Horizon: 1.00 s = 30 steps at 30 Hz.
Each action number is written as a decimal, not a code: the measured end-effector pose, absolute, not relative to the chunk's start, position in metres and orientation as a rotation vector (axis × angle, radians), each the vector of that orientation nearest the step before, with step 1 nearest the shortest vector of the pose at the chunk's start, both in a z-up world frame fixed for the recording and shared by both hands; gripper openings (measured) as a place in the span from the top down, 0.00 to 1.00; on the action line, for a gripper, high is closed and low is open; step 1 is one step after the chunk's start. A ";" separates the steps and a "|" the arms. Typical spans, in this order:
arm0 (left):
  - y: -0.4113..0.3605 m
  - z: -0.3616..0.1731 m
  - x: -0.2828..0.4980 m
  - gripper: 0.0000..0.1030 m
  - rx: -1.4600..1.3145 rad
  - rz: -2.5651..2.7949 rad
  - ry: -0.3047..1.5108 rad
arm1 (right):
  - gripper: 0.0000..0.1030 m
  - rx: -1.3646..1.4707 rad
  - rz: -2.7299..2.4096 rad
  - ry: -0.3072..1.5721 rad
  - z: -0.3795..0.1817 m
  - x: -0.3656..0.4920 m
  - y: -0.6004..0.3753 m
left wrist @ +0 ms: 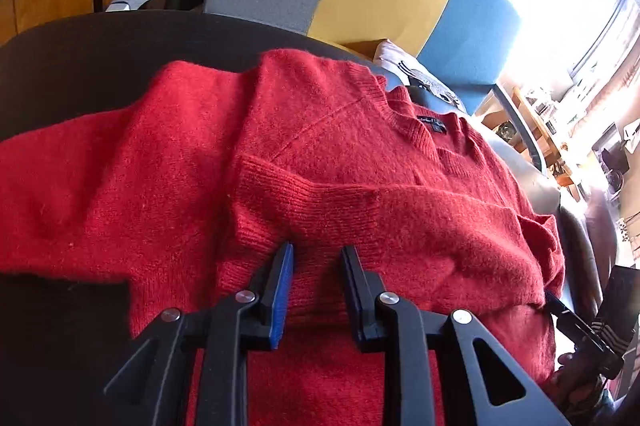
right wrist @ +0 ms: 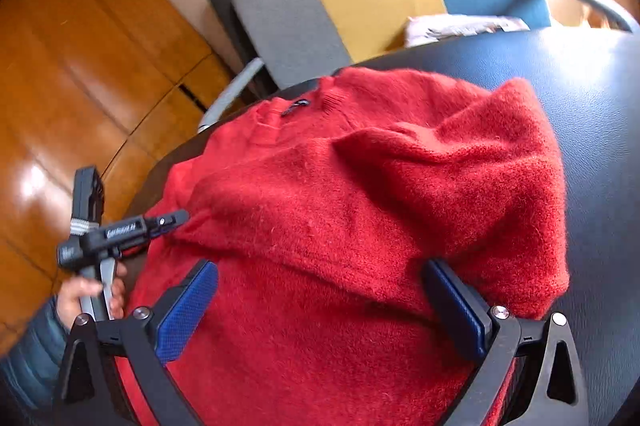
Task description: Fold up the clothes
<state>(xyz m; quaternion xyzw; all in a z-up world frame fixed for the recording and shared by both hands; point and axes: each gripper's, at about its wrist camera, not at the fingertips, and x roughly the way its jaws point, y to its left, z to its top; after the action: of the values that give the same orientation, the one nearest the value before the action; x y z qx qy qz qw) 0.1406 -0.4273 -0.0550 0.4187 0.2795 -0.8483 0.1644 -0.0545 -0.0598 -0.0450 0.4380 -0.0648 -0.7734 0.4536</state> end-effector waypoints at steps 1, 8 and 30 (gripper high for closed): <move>-0.425 -0.055 0.146 0.76 1.190 -2.416 0.797 | 0.00 1.078 -1.892 -0.159 -0.045 -0.052 -0.057; -0.412 -0.030 0.157 0.73 1.164 -2.428 0.697 | 0.01 1.063 -1.874 -0.288 -0.021 -0.066 -0.016; -0.350 -0.045 0.089 0.57 1.244 -2.660 0.581 | 0.91 1.312 -2.108 -0.077 -0.046 -0.177 -0.029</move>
<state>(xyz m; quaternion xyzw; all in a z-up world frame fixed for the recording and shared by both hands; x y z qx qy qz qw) 0.0888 -0.3503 -0.0453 0.4145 0.1937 -0.8861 0.0740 -0.1768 -0.0287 -0.0458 0.4998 -0.0295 -0.8033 0.3227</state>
